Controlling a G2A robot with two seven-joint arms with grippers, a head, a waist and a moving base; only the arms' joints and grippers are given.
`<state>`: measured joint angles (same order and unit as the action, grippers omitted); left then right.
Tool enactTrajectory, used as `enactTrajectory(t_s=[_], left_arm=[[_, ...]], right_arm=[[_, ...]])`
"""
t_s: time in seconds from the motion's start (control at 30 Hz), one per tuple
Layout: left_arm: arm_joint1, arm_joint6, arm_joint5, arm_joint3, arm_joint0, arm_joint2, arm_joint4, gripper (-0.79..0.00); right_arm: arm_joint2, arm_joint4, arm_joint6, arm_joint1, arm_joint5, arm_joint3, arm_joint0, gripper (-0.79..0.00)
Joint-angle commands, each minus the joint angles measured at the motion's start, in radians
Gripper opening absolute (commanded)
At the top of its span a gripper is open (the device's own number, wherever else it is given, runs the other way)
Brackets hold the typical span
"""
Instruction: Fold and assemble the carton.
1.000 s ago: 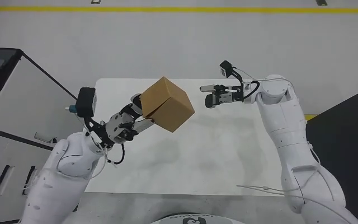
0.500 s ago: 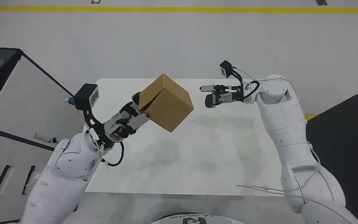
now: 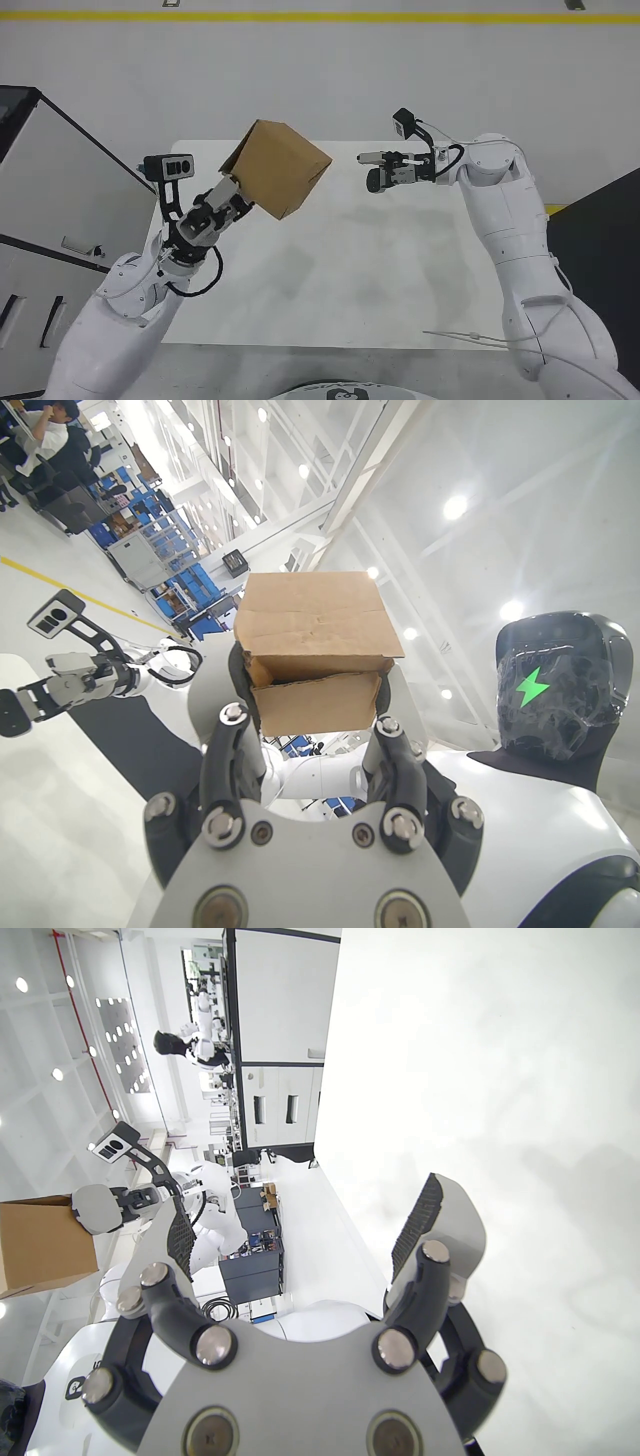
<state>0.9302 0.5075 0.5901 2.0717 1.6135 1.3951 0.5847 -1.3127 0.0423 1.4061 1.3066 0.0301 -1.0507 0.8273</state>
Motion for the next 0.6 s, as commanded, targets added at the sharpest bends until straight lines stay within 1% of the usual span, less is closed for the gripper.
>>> enactTrajectory(t_s=[0.0,0.17,0.2,0.3,0.43,0.53,0.57], left_arm=[[0.000,-0.001,0.001,0.001,0.000,-0.001,-0.002,-0.785],[0.000,-0.001,0.001,0.001,0.000,-0.001,-0.002,-0.785],[0.001,0.003,-0.015,0.009,0.002,-0.010,0.005,-0.785],[0.006,0.038,-0.060,0.034,0.015,-0.047,0.129,-0.785],[0.008,0.134,-0.137,0.043,0.026,-0.071,0.304,-0.785],[0.010,0.182,-0.204,0.045,0.035,-0.066,0.412,-0.785],[0.009,0.200,-0.210,0.045,0.032,-0.049,0.422,-0.785]], right_arm=[[0.000,0.000,0.000,0.000,0.000,0.000,0.000,0.000],[0.000,0.000,0.000,0.000,0.000,0.000,0.000,0.000],[0.000,0.000,0.000,0.000,0.000,0.000,0.000,0.000],[0.000,0.000,0.000,0.000,0.000,0.000,0.000,0.000],[0.000,0.000,0.000,0.000,0.000,0.000,0.000,0.000],[0.000,0.000,0.000,0.000,0.000,0.000,0.000,0.000],[0.000,0.000,0.000,0.000,0.000,0.000,0.000,0.000]])
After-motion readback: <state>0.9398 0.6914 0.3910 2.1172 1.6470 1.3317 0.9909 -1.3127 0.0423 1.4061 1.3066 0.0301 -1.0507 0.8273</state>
